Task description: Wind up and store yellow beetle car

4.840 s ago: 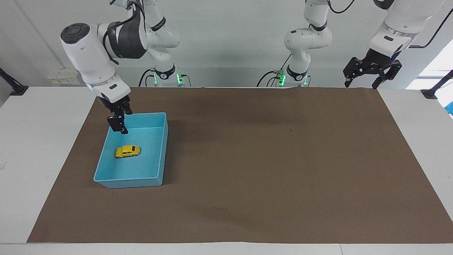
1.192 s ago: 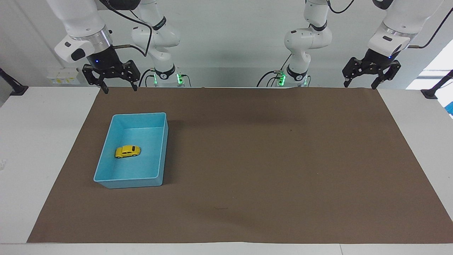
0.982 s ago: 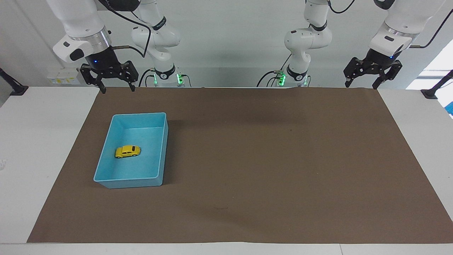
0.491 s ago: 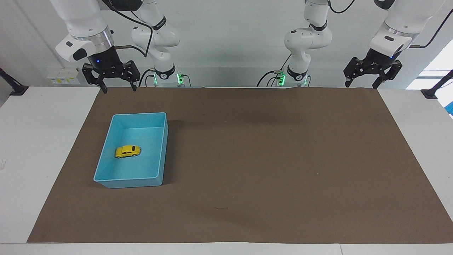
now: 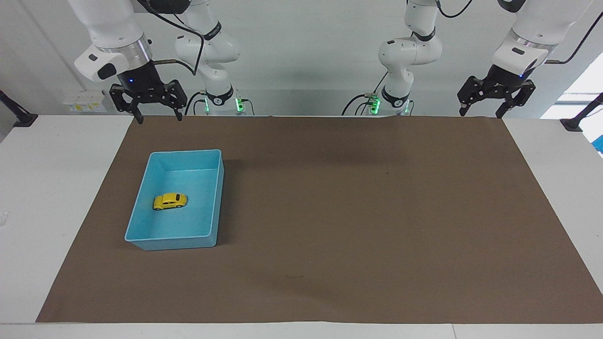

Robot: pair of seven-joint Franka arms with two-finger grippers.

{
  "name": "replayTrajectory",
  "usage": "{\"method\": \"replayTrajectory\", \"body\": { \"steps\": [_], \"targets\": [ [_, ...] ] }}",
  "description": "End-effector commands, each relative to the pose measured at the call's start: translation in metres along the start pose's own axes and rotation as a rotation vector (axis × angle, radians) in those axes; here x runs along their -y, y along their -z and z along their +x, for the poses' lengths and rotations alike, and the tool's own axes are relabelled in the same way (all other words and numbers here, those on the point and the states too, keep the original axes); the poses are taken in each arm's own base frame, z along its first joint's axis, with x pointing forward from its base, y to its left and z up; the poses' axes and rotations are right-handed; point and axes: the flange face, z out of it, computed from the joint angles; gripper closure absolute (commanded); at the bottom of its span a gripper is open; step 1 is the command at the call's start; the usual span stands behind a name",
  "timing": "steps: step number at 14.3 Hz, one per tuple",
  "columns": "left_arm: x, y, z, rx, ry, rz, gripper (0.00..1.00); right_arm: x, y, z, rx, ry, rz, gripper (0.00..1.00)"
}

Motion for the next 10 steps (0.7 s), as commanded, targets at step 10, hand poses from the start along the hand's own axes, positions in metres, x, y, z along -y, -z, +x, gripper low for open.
{"method": "replayTrajectory", "body": {
  "steps": [10],
  "targets": [
    [0.0028,0.0026,-0.0021,-0.001,0.012,-0.010,0.00,-0.0058,0.0047,0.0005,-0.004,-0.027,0.000,0.00]
  ]
}}
